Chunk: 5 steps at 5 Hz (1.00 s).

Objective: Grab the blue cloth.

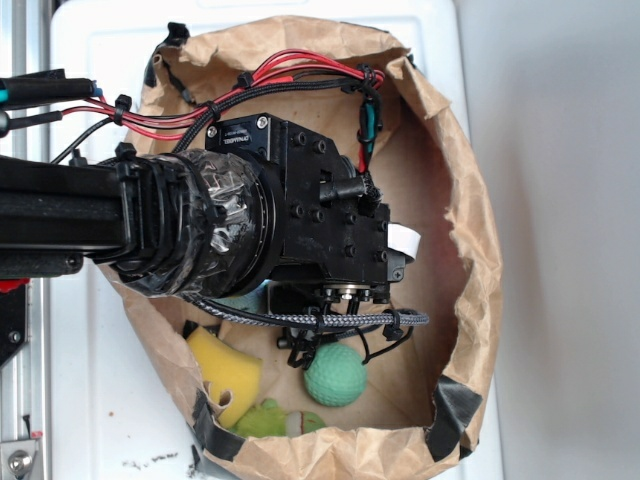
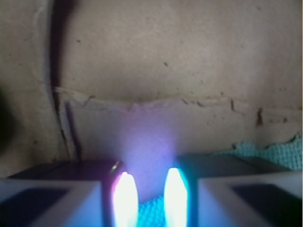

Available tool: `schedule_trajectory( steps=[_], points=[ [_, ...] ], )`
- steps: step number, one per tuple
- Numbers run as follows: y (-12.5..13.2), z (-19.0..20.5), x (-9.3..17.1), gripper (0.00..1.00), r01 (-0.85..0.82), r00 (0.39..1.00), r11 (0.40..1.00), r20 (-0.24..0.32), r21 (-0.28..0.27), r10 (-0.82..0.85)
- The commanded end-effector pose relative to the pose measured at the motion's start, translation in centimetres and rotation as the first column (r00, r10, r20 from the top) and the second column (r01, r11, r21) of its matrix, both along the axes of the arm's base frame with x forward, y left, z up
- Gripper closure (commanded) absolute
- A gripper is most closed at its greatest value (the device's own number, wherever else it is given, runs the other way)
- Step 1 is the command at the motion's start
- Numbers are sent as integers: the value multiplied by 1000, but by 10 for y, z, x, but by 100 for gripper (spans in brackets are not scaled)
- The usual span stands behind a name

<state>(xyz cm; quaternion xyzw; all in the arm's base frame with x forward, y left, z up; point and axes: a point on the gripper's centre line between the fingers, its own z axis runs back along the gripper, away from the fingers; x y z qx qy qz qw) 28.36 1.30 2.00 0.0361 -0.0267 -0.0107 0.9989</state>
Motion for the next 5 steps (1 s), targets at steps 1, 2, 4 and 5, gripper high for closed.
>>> schedule_trajectory(
  steps=[1,2,4,5],
  points=[
    [1,28,9,100,45,995,999,88,-4,-44],
    [7,43,7,100,40,993,999,110,-36,-36],
    [16,73,-9,100,67,988,994,142,-85,-54],
    [29,66,-8,0,26,993,998,113,-60,-19]
  ],
)
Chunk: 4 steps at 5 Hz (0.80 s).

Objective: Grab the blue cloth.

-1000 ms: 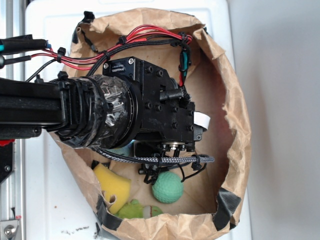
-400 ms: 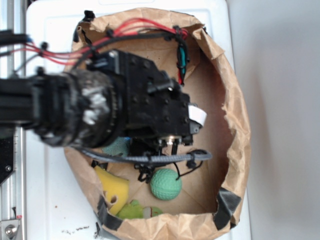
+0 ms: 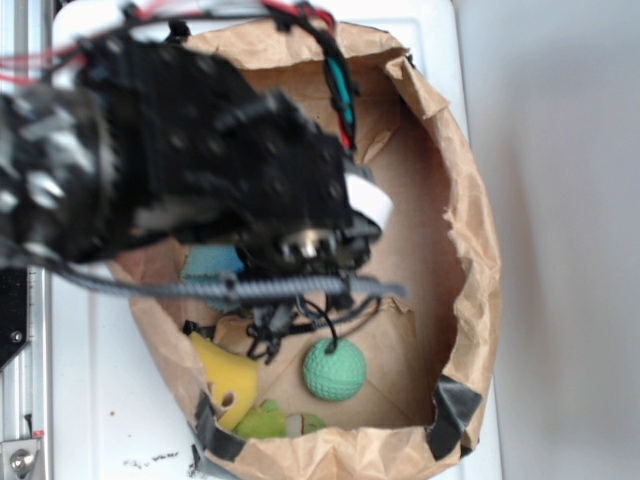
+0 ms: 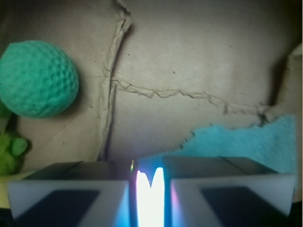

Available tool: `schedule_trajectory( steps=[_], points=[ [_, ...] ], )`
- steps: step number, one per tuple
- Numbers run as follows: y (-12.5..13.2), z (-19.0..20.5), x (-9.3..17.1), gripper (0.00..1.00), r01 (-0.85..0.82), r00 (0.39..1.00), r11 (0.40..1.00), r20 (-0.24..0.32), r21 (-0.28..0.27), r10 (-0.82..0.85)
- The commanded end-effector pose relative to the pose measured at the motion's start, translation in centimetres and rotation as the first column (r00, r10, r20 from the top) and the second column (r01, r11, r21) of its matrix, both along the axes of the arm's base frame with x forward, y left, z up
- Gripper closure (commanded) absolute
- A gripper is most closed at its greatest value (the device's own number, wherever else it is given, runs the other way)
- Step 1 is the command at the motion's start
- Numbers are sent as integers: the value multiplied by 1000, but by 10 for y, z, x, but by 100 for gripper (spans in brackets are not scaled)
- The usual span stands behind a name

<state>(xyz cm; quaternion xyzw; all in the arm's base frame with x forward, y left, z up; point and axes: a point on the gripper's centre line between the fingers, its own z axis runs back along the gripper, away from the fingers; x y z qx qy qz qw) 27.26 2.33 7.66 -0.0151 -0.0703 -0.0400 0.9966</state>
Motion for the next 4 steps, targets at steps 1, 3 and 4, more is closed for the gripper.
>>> schedule_trajectory(
  steps=[1,3,4],
  points=[
    [27,-7,-1,0,-56,998,996,-5,72,57],
    [30,-34,-7,0,-32,997,992,-71,120,41],
    [33,-44,-12,0,-19,993,990,-110,142,35]
  ],
)
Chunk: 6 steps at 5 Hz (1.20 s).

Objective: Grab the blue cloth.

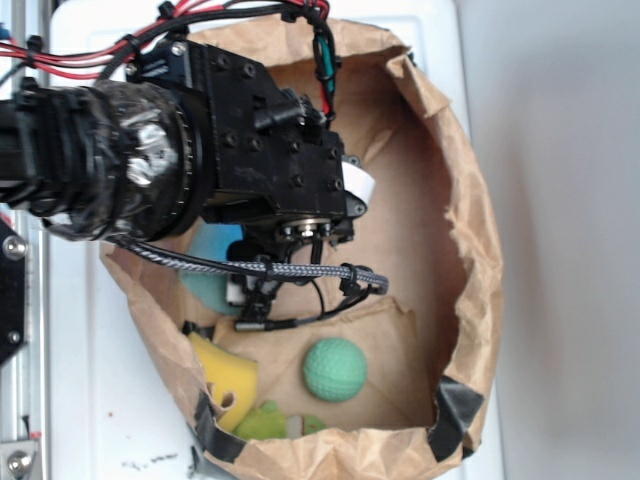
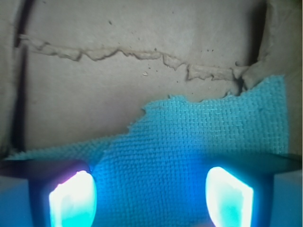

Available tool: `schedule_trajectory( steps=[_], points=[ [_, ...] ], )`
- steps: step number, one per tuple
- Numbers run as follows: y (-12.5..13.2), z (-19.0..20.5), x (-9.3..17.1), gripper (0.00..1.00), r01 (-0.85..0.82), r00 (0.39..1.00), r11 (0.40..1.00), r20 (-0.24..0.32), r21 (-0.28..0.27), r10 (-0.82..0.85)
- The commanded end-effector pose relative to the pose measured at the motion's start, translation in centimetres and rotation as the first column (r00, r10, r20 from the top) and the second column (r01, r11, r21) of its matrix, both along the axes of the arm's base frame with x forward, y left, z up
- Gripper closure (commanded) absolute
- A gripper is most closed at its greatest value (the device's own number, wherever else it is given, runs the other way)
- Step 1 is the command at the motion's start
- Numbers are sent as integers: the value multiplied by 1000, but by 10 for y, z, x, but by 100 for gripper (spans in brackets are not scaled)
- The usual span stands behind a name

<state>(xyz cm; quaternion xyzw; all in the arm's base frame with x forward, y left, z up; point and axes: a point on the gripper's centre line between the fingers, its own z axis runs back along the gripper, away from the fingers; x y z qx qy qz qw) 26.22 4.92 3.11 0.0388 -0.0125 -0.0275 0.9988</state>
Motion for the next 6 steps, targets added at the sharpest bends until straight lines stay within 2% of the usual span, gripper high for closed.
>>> schedule_trajectory(
  steps=[1,2,3,6],
  points=[
    [2,-4,-7,0,34,999,999,-13,41,-33],
    [0,-6,-9,0,30,999,999,-13,37,-29],
    [0,-6,-10,100,14,1000,999,1,33,-14],
    [-3,-3,-12,100,26,1000,999,15,30,-27]
  ],
)
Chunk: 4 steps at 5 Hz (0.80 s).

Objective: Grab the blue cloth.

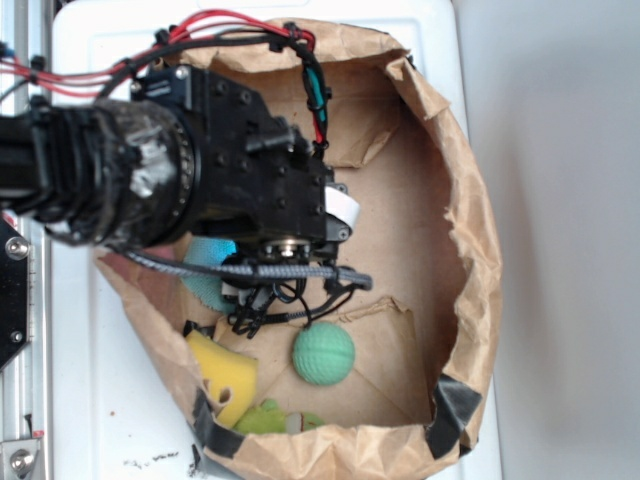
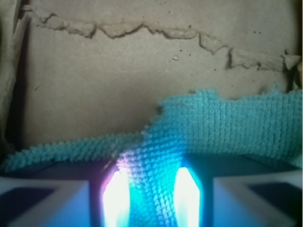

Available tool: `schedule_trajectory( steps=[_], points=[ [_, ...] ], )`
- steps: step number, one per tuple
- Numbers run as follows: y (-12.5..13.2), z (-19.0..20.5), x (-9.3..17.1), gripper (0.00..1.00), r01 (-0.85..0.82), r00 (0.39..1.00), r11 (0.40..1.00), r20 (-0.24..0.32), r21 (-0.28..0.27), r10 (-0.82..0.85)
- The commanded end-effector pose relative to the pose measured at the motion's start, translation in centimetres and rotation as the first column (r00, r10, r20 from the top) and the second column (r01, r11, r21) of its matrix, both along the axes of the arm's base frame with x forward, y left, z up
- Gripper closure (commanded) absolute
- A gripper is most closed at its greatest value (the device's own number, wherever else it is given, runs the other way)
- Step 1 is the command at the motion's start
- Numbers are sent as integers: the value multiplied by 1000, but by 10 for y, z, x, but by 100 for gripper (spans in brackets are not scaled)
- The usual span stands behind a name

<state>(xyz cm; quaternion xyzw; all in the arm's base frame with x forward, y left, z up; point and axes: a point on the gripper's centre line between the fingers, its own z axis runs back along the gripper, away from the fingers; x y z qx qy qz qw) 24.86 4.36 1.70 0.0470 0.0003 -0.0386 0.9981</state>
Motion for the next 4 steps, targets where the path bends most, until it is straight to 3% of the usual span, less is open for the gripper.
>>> schedule_trajectory(
  steps=[1,3,4],
  points=[
    [2,12,2,100,7,999,1000,43,12,-8],
    [4,25,3,100,-4,998,1000,60,-8,4],
    [4,52,3,100,-18,994,999,107,-38,22]
  ],
)
